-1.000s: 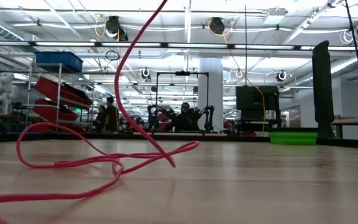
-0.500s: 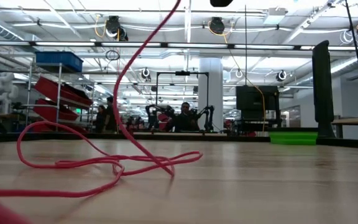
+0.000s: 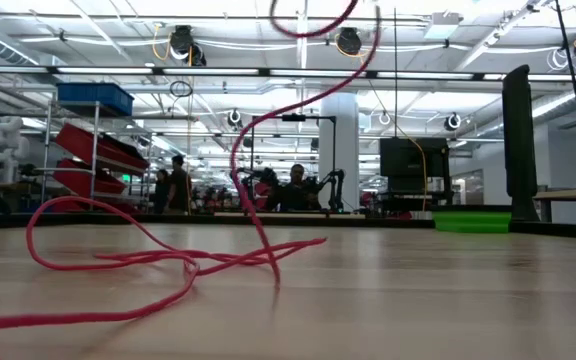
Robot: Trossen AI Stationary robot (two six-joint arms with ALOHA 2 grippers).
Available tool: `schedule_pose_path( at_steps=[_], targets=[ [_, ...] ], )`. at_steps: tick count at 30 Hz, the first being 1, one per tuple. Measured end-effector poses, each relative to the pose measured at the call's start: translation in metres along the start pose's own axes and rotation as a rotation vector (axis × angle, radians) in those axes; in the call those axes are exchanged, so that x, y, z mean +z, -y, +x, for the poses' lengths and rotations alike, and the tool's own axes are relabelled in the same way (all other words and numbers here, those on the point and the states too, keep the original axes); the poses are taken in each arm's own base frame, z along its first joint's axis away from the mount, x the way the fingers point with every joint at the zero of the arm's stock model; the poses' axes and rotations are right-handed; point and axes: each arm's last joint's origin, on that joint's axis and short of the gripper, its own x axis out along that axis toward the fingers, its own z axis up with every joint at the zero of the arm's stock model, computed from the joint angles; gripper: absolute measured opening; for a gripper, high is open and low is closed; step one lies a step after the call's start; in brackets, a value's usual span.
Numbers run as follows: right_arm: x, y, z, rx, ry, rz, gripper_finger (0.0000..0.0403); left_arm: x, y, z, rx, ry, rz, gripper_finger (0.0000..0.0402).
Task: Coil cords
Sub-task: Coil the red wire on the black spool
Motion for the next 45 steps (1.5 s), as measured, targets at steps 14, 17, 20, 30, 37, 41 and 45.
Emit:
schedule_pose_path(
  at_steps=[14,17,20,30,37,41,45],
  targets=[
    [0.019,-0.017,-0.041,0.042,0.071,-0.009,0.0000,-0.012,-0.005,0.005,-0.041,-0.105,-0.026,0.0011],
    [0.019,-0.018,-0.043,-0.007,0.077,-0.037,0.0000,-0.014,-0.007,0.008,-0.068,-0.124,-0.034,0.0011],
    [0.023,-0.019,-0.045,-0.026,0.085,-0.064,0.0000,-0.014,-0.010,0.013,-0.106,-0.136,-0.069,0.0011],
    [0.048,-0.031,-0.058,0.011,0.126,-0.087,0.0000,-0.019,-0.015,0.017,-0.115,-0.187,-0.096,0.0011],
    [0.049,-0.033,-0.059,0.011,0.140,-0.111,0.0000,-0.019,-0.015,0.017,-0.113,-0.186,-0.098,0.0011],
    [0.053,-0.032,-0.059,0.003,0.174,-0.134,0.0000,-0.019,-0.014,0.019,-0.152,-0.198,-0.116,0.0011],
    [0.062,-0.030,-0.059,-0.016,0.244,-0.160,0.0000,-0.024,-0.011,0.028,-0.201,-0.226,-0.117,0.0011]
  ],
)
